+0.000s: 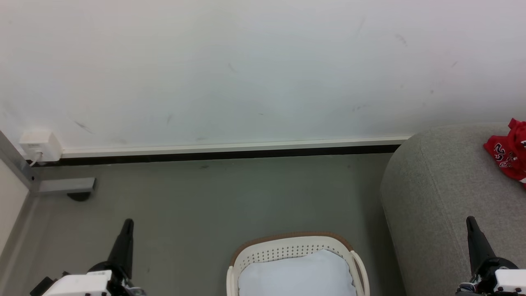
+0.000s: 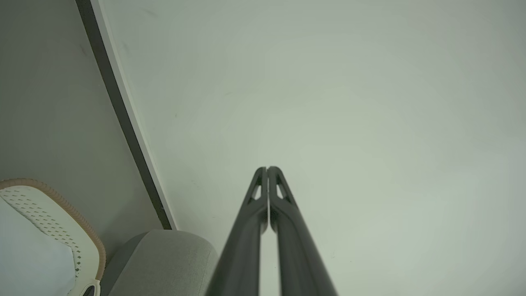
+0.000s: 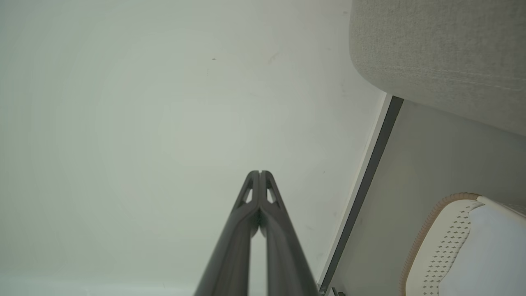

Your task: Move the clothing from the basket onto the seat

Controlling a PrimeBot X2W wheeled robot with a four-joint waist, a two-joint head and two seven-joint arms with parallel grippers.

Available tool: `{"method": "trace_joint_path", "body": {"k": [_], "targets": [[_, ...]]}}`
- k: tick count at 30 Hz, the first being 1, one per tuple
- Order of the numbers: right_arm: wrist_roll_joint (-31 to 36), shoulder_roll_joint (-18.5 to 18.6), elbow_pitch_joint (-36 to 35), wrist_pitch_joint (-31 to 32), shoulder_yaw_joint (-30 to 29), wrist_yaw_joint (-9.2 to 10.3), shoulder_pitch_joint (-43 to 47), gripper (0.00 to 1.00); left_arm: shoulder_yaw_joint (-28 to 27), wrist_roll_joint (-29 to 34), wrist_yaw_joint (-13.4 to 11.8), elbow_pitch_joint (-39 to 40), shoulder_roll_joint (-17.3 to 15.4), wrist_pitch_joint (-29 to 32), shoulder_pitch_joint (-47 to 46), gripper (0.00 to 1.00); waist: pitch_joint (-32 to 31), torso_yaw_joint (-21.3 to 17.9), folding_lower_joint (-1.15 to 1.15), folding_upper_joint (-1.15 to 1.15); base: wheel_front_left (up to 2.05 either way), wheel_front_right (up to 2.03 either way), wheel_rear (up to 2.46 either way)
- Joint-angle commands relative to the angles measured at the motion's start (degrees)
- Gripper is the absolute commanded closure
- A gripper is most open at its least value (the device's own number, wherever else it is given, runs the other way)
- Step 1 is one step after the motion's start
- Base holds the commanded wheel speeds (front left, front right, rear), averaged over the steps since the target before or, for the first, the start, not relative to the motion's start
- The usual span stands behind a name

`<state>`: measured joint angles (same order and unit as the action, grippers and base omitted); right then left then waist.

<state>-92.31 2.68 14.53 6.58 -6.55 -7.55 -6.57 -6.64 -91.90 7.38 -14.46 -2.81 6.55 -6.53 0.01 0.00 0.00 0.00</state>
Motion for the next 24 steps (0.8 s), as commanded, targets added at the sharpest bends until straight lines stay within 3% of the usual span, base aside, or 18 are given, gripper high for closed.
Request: {"method": "trace_joint_path", "body": {"k": [1,24], "targets": [[0.0,0.4,-0.3,0.3,-0.2,0.12,-0.3,1.0,-0.2,-0.8,0.2,0.1,-0.1,0.3,-0.4,1.0,0.0,0.0,0.0,0.0,0.0,0.0,0.0],[0.0,0.4,-0.3,0.2,-0.2,0.12,-0.3,1.0,-0.2,-0.8,0.2,0.1,-0.1,0.3,-0.4,1.0,0.0,0.0,0.0,0.0,0.0,0.0,0.0]]}}
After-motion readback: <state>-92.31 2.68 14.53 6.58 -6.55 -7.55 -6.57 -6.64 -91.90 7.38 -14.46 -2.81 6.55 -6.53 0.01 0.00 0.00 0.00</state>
